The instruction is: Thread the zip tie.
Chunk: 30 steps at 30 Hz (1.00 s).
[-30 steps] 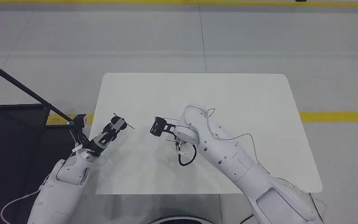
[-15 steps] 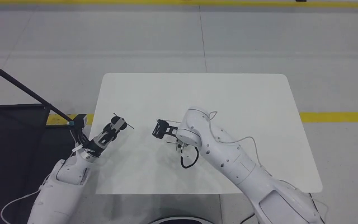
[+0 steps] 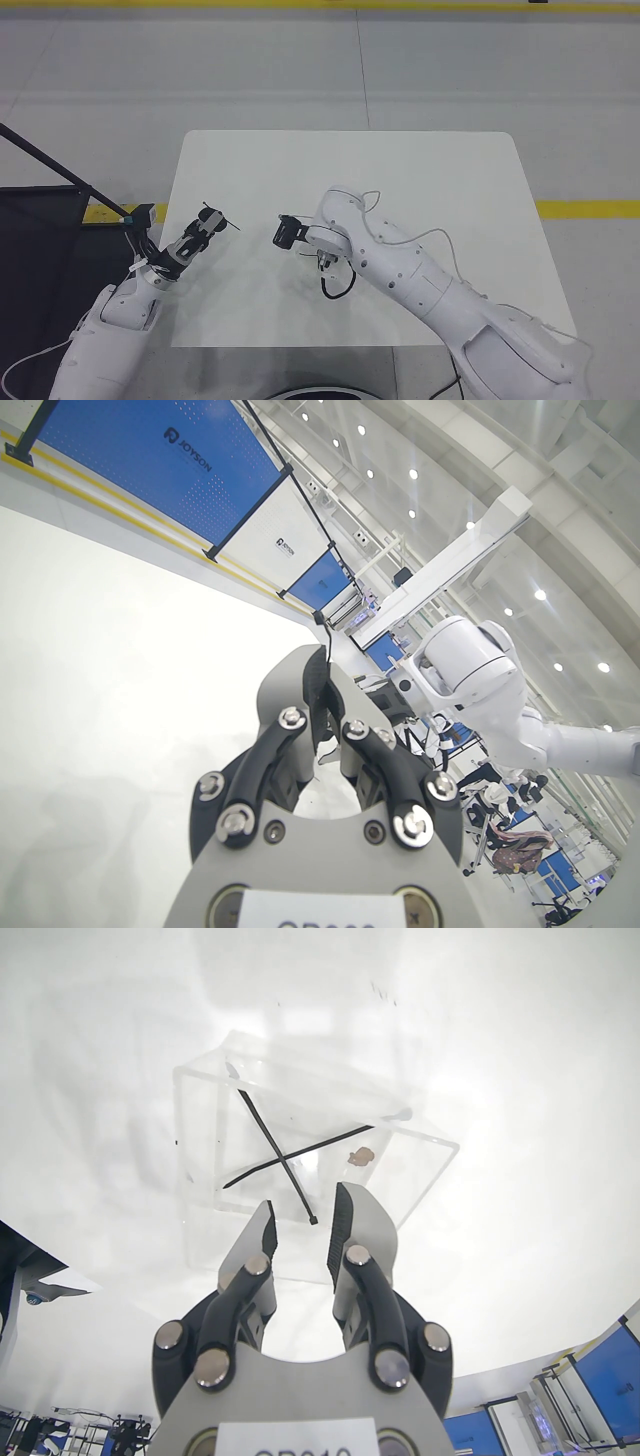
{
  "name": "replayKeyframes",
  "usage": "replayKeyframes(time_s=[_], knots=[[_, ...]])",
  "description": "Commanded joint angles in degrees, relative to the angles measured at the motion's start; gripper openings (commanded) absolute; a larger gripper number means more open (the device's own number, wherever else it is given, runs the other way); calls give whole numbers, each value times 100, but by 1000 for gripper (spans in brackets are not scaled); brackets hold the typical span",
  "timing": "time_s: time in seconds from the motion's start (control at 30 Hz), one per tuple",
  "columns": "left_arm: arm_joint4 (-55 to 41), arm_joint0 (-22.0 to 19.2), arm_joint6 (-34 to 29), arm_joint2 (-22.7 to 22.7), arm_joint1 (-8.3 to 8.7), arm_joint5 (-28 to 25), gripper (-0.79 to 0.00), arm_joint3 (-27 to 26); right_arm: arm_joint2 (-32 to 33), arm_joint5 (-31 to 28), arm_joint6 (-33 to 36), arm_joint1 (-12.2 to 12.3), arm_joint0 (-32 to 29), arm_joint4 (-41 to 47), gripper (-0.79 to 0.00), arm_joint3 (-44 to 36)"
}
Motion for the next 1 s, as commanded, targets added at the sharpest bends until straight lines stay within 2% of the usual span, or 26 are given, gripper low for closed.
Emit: replayKeyframes(time_s=[0.0,0.43,0.47,0.6,0.97], knots=[[0,0,0,0,0,0,-785,0,-91,-2,-2,-6,93,119,-505,108],[0,0,0,0,0,0,-785,0,-549,-133,-133,-88,336,513,-533,609],[0,0,0,0,0,0,-785,0,-564,-146,-146,-95,347,534,-551,642],[0,0,0,0,0,0,-785,0,-614,-197,-197,-123,378,591,-785,757],[0,0,0,0,0,0,-785,0,-514,-246,-426,-137,424,615,-785,810]])
